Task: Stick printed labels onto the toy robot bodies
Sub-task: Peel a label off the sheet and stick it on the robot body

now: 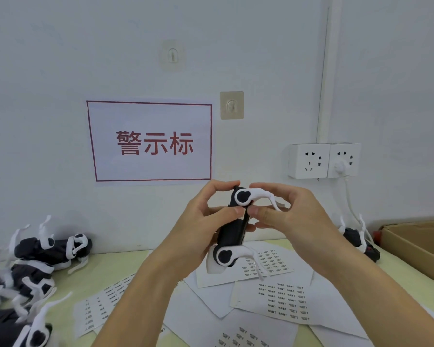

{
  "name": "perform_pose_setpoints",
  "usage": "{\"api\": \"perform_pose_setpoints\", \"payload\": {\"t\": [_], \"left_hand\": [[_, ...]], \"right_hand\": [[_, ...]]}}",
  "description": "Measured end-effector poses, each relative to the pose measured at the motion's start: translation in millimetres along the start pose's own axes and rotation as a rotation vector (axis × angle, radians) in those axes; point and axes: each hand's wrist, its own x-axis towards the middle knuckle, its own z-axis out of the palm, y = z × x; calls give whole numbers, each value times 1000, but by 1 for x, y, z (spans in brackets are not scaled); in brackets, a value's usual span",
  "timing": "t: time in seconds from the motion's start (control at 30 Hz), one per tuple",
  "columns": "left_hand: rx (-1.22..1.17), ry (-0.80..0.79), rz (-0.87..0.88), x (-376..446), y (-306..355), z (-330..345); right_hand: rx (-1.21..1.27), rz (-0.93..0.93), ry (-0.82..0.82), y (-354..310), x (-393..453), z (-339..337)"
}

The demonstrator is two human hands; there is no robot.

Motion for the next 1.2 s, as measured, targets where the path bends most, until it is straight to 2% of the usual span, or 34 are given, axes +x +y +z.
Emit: {"api": "perform_pose_setpoints", "payload": {"t": [0.53, 0.87, 1.0, 1.2], "left_hand": [[-57, -49, 21, 0, -1, -1], [-66, -39, 24, -1, 1, 3], [-65, -27, 27, -2, 2, 3], [-37, -18, 36, -3, 3, 2]], "right_hand": [[48, 7, -43, 0, 0, -6], [-60, -14, -123, -2, -2, -6], [-40, -13, -134, -3, -2, -9], [-138, -23, -125, 0, -1, -9]]}}
